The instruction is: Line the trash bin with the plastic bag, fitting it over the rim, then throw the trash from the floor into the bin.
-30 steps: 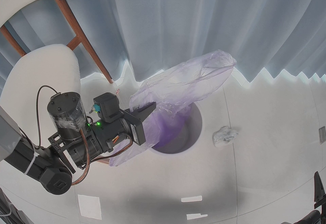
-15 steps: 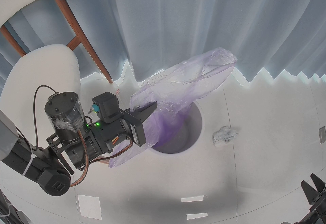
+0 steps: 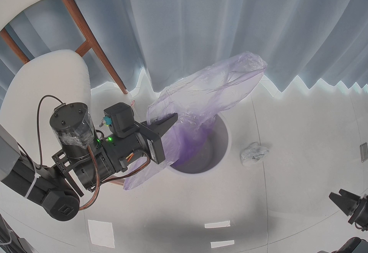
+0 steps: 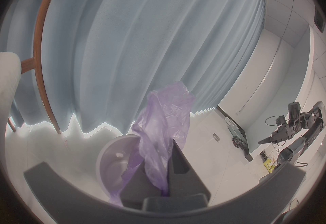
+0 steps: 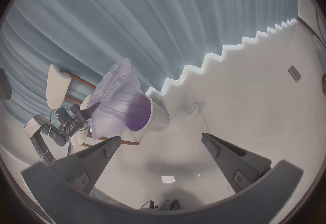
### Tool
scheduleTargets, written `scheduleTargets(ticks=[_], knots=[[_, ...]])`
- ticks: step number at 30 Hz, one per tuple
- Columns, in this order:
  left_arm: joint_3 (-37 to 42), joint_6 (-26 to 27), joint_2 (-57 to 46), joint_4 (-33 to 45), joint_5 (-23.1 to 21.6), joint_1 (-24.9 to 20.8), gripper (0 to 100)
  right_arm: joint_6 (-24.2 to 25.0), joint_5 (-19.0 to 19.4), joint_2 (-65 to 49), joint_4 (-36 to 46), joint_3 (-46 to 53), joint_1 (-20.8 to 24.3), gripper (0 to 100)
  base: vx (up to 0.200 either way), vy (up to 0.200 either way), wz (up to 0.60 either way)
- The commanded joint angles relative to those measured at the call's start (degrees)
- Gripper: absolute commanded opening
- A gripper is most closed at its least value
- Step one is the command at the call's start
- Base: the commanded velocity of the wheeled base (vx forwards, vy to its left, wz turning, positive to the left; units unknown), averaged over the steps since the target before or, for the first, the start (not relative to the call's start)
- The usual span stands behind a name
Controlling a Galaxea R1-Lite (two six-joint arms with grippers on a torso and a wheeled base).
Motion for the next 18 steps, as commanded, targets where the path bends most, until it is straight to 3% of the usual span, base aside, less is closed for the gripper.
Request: scheduleTargets(ticks=[1, 10, 18], knots=[[0.0, 0.0, 0.3, 0.0, 0.1, 0.1, 0, 0.2, 0.7, 18.1, -11.6, -0.4, -0.6, 100, 0.000, 0.000, 0.00], [0.0, 0.1, 0.3, 0.0, 0.0, 0.4, 0, -7.1, 0.6, 42.1, -27.0, 0.3, -4.5, 100, 0.000, 0.000, 0.00], [0.1, 0.2, 0.1, 0.0, 0.1, 0.6, 0, -7.6, 0.4, 59.1, -43.3, -1.0, -6.9, 100, 0.000, 0.000, 0.00]])
